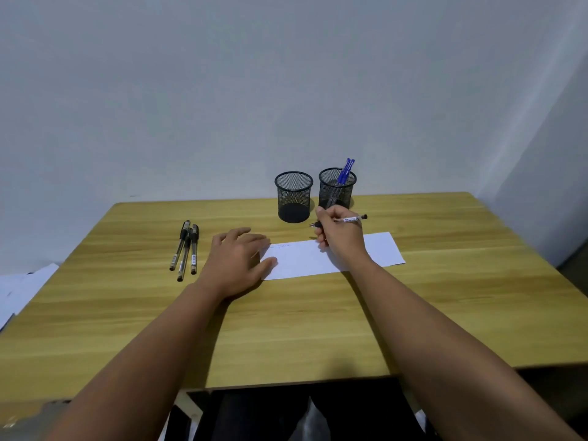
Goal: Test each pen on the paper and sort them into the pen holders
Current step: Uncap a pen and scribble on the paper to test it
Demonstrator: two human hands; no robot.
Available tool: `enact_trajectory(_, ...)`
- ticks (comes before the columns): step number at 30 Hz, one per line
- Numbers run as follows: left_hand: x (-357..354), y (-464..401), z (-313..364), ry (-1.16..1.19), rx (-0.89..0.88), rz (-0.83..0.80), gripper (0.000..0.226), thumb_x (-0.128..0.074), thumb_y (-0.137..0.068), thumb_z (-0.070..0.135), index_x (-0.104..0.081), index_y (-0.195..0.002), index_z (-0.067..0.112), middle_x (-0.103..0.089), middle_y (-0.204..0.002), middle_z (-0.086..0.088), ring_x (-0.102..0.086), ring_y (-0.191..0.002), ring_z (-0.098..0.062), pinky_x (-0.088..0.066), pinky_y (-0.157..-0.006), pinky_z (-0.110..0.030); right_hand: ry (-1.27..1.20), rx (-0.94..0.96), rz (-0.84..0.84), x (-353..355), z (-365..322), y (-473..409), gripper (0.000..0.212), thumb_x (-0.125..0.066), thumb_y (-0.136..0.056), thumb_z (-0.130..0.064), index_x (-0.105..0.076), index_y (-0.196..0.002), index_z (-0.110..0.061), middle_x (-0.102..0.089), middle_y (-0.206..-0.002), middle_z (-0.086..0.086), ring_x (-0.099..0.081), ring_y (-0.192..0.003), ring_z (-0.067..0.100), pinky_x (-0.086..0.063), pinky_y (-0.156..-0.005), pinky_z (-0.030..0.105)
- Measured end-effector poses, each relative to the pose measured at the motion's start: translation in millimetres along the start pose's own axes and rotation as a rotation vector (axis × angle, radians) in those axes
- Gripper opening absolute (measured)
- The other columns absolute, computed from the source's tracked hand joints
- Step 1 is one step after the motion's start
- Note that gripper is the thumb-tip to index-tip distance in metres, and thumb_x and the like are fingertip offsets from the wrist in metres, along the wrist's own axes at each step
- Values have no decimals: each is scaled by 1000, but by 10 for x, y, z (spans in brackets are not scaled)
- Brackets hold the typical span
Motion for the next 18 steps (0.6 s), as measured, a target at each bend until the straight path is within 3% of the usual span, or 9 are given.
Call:
enact_trajectory(3,-62,68,-22,11,14,-25,64,-42,-88,75,-61,-135,36,-56,-144,20,-37,-144,-16,-26,-110,-47,16,-33,-77,-67,108,-31,33,-65,-107,-22,-63,-89,6,-62,-69,18,-53,-53,21,-41,-45,26)
enact_trajectory(7,-116,126,-19,57,48,-14,69,-40,-86,78,-57,-140,38,-50,-150,20,-38,-143,-13,-24,-112,-45,156,-22,-94,-68,285,-75,40,-74,-98,-37,-68,-68,-12,-68,-68,15,-59,-59,27,-49,-52,30)
enact_trajectory(10,-138,123,-36,62,47,-19,69,-40,-87,78,-56,-141,38,-50,-150,20,-38,-143,-13,-26,-112,-46,213,-18,-102,-94,272,-106,51,-76,-95,-48,-61,-70,-5,-66,-65,13,-62,-62,28,-52,-61,38)
enact_trajectory(15,-137,111,-50,82,48,-12,69,-41,-86,78,-57,-141,38,-49,-150,20,-38,-142,-13,-26,-111,-46,260,92,-101,-139,207,-152,56,-76,-97,-41,-55,-75,6,-60,-59,9,-61,-56,17,-56,-61,36)
enact_trajectory(18,-145,99,-58,86,48,-19,70,-41,-86,78,-56,-141,37,-49,-150,20,-38,-142,-12,-27,-111,-47,244,90,-105,-151,312,-129,44,-75,-100,-27,-56,-79,7,-66,-67,25,-61,-57,25,-51,-54,33)
Point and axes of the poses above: each hand's wrist, its own y-axis away from the middle knuckle, its own x-axis out of the back of the hand, z = x × y, the point moved 1 cm from there along -y, towards the middle knuckle
